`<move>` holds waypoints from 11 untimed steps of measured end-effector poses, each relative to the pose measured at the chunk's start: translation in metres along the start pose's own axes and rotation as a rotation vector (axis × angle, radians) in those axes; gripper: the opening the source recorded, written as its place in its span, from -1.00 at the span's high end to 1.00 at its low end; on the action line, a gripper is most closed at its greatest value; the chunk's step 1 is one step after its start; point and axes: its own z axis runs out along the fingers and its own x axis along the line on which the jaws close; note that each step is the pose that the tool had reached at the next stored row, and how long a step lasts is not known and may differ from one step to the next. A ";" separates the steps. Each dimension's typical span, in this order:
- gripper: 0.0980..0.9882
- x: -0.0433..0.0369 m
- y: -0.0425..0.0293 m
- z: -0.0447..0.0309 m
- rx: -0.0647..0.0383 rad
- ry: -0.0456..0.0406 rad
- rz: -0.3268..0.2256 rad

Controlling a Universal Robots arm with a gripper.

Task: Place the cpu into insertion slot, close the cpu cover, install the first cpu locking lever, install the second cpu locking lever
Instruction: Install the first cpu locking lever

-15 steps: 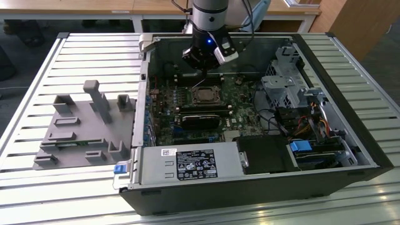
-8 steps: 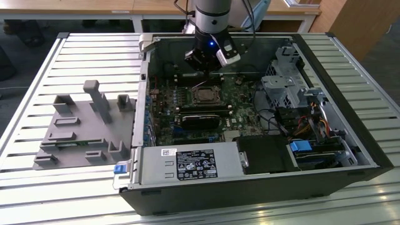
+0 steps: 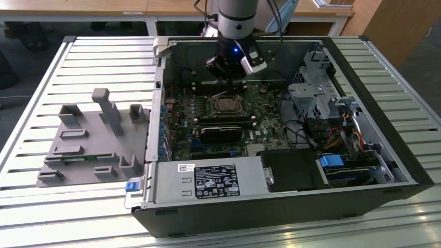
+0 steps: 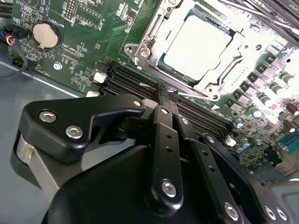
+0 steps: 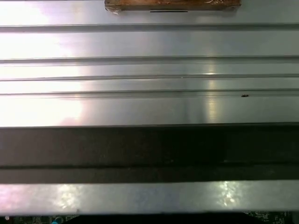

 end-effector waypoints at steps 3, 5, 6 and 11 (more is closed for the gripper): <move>0.98 -0.0014 -0.0001 0.0030 0.000 0.0001 0.000; 0.98 -0.0019 -0.0002 0.0054 0.001 0.0000 0.000; 0.98 -0.0023 -0.0003 0.0062 0.001 0.0000 0.000; 0.98 -0.0044 -0.0003 0.0097 0.002 0.0000 0.000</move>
